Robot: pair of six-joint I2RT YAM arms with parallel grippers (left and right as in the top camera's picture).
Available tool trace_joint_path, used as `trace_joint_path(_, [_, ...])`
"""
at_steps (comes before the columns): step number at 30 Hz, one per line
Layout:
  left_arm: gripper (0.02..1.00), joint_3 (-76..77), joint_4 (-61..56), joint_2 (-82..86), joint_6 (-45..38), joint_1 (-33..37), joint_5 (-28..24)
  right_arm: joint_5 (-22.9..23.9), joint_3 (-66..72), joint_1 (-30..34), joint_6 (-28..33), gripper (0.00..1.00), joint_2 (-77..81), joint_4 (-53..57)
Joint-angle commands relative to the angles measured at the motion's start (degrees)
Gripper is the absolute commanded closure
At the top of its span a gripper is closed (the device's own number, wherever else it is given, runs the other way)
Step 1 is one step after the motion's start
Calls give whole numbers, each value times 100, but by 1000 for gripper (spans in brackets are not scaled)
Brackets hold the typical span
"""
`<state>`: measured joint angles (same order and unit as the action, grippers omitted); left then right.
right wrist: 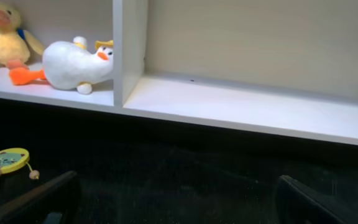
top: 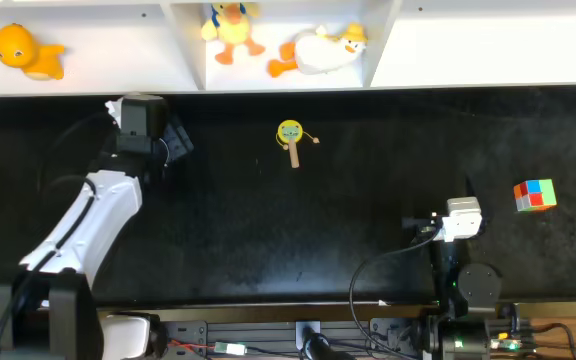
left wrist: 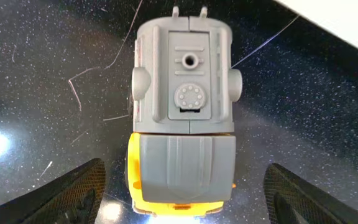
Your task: Store Toys
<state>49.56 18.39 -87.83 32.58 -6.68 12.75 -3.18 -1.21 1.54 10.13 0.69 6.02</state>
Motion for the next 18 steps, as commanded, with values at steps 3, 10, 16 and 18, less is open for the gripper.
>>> trace_joint_path(3, [189,273,-31,-160,-385,-24,153,-13,31,37,-4,5,-48,-44])
trace_joint_path(10, [275,365,-31,-173,-409,-20,345,-13,31,37,-4,7,-48,-44])
trace_joint_path(16, [371,367,-28,-173,-411,-15,350,-13,31,37,-4,5,-48,-44])
trace_joint_path(18, [395,367,-28,-173,-409,-15,350,-13,31,37,-4,7,-48,-44])
